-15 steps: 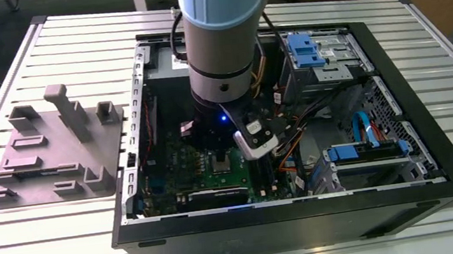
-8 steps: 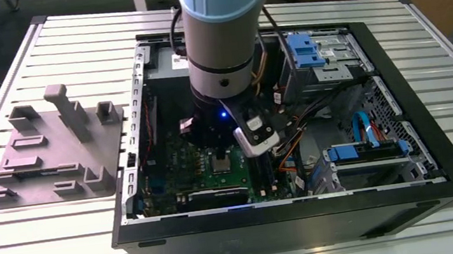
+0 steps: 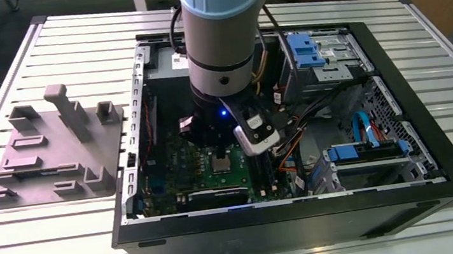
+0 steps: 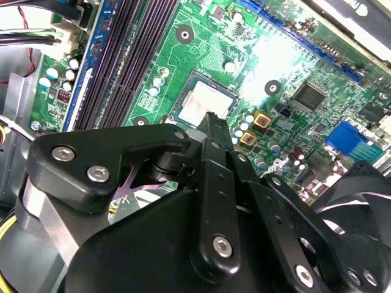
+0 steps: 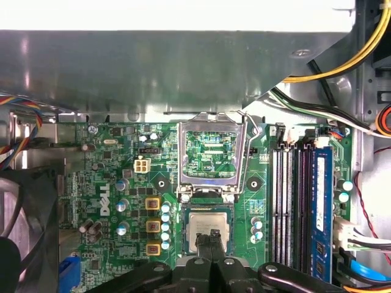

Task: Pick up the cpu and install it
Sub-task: 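Close the cpu cover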

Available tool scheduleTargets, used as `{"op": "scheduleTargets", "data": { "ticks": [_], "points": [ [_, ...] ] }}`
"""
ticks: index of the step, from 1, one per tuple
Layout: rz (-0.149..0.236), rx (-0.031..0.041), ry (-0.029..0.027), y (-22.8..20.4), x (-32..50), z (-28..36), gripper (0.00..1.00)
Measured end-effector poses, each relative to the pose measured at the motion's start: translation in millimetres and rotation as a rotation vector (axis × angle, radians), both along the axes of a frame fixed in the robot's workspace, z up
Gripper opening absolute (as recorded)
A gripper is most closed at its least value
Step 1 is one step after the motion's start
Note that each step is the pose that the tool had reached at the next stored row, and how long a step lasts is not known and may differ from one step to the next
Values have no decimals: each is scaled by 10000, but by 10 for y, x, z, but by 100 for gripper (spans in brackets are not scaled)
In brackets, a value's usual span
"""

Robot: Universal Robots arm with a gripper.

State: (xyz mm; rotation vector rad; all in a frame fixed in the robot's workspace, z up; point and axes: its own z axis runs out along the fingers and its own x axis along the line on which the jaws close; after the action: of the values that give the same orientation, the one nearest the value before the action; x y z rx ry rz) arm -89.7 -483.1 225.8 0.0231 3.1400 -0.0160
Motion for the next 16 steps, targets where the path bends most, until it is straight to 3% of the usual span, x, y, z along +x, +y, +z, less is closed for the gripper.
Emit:
{"op": "scheduleTargets", "data": {
  "ticks": [16],
  "points": [
    [0, 0, 0, 0, 0, 24, 10]
  ]
}}
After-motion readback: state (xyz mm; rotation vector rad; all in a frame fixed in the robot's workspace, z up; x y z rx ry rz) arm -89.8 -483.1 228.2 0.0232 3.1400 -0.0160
